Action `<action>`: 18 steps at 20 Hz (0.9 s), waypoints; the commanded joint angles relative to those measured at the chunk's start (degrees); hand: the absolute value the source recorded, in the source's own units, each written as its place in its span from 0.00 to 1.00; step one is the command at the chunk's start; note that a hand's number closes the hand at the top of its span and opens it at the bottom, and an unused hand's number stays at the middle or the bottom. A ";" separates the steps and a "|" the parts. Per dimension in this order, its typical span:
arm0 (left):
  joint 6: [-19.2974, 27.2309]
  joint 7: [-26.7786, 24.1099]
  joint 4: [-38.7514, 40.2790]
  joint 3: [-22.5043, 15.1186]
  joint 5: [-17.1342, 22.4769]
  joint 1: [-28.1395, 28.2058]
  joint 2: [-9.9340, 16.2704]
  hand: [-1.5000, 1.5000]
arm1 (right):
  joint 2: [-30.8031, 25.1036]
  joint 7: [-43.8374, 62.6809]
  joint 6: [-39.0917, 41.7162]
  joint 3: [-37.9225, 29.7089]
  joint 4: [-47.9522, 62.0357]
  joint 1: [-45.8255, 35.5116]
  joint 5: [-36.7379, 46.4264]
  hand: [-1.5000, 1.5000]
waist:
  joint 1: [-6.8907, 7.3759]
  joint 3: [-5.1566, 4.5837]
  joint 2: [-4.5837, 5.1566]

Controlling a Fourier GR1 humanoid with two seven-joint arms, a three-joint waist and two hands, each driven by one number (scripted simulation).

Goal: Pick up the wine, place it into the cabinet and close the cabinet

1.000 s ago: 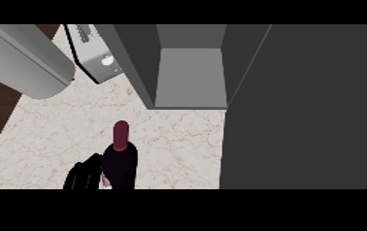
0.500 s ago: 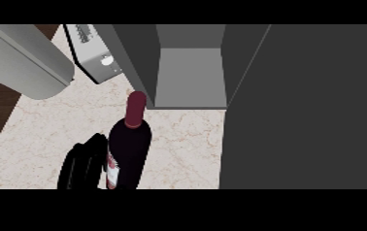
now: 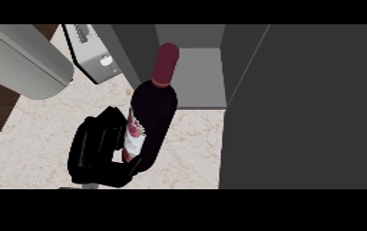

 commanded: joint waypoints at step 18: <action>12.72 5.86 20.33 -1.53 -16.06 -23.20 -11.96 1.00 | -0.12 -1.96 1.15 -1.86 1.76 0.67 -0.27 0.00 | -0.13 -0.01 0.01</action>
